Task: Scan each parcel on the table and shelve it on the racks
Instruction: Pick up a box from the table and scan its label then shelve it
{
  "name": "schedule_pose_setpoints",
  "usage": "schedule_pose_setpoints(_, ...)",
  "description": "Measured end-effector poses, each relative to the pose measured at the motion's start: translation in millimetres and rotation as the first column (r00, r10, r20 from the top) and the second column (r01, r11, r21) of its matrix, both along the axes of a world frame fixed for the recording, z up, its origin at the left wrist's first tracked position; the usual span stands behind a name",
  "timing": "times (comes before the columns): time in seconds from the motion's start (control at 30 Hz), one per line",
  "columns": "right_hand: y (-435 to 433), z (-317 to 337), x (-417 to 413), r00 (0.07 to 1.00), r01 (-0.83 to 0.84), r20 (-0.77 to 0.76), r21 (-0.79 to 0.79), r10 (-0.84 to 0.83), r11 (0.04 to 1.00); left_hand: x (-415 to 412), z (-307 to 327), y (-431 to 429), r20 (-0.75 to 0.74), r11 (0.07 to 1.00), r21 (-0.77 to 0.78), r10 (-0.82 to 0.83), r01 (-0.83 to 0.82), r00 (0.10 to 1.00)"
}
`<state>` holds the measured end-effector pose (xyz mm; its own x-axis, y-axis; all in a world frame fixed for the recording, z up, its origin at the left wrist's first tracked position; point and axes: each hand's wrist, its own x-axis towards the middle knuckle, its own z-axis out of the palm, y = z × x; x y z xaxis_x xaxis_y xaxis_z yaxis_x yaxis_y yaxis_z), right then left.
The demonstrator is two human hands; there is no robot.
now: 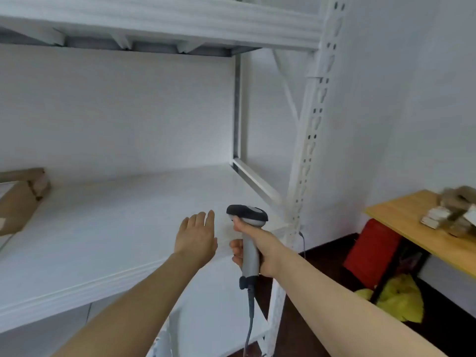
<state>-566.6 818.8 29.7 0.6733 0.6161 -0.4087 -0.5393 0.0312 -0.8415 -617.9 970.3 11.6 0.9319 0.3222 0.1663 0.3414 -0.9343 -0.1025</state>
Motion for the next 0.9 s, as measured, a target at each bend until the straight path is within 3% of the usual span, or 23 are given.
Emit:
schedule_pose_setpoints(0.23,-199.3,-16.4,14.5,0.948,0.316,-0.044,0.046,-0.314,0.948,52.2,-16.5,-190.5,-0.009,0.942,-0.033,-0.335,0.334,0.942)
schedule_pose_setpoints(0.4,-316.0,-26.1,29.7,0.847,0.531,-0.045,0.049,-0.530,0.846,101.3,-17.7,-302.7,-0.003,0.860,-0.075,-0.507,0.506,0.862)
schedule_pose_setpoints(0.67,-491.2,-51.0,69.7,0.597,0.802,-0.115,0.037,-0.794,0.597,201.1,-44.3,-484.5,-0.043,0.683,-0.120,-0.729,0.721,0.683)
schedule_pose_setpoints(0.9,-634.1,-62.5,123.5,0.303,0.945,-0.190,-0.068,-0.934,0.321,287.3,-69.6,-635.7,-0.095,0.523,-0.236,-0.851,0.819,0.516)
